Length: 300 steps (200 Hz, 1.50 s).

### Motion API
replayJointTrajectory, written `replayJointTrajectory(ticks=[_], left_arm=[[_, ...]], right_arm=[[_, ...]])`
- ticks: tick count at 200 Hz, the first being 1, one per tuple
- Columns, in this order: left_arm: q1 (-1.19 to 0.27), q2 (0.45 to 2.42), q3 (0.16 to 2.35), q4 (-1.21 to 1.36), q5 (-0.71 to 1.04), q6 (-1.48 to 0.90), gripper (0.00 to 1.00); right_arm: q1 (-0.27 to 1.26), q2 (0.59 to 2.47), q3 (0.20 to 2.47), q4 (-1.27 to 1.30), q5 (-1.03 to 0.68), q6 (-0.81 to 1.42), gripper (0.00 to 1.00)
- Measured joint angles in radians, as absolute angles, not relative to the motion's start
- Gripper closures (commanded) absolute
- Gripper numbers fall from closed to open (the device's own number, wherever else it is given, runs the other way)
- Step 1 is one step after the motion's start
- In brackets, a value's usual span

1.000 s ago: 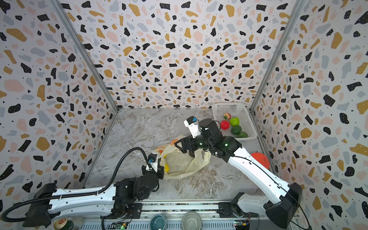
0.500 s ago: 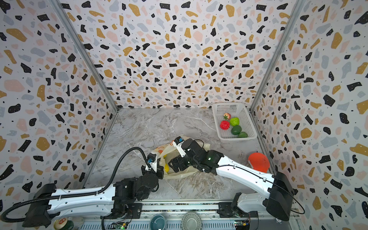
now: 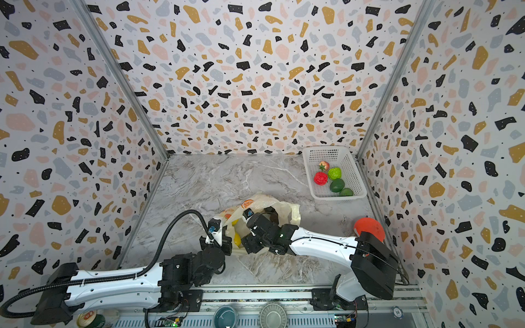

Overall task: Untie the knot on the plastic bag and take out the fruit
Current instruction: 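Move the empty right gripper back into the bag opening toward the yellow fruits, then lower the right gripper onto the yellow bumpy fruit and close on it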

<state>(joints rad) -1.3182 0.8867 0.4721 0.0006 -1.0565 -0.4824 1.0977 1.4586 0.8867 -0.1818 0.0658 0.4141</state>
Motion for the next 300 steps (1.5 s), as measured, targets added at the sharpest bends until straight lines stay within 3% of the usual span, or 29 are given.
replayJointTrajectory(ticks=[54, 123, 222, 300], left_arm=[[-1.318, 0.894, 0.476, 0.001, -1.052, -0.482, 1.00], [-1.318, 0.873, 0.476, -0.050, -1.033, -0.471, 1.00], [-1.318, 0.825, 0.476, -0.136, -1.034, -0.472, 1.00], [-1.318, 0.820, 0.450, -0.131, -1.008, -0.474, 1.00]], right_arm=[[1.113, 1.468, 0.815, -0.179, 0.079, 0.414, 0.17], [1.071, 1.713, 1.029, -0.162, 0.014, 0.405, 0.13], [0.962, 1.819, 0.918, 0.350, -0.060, 0.727, 0.06], [0.956, 1.942, 0.950, 0.552, -0.056, 0.832, 0.03]])
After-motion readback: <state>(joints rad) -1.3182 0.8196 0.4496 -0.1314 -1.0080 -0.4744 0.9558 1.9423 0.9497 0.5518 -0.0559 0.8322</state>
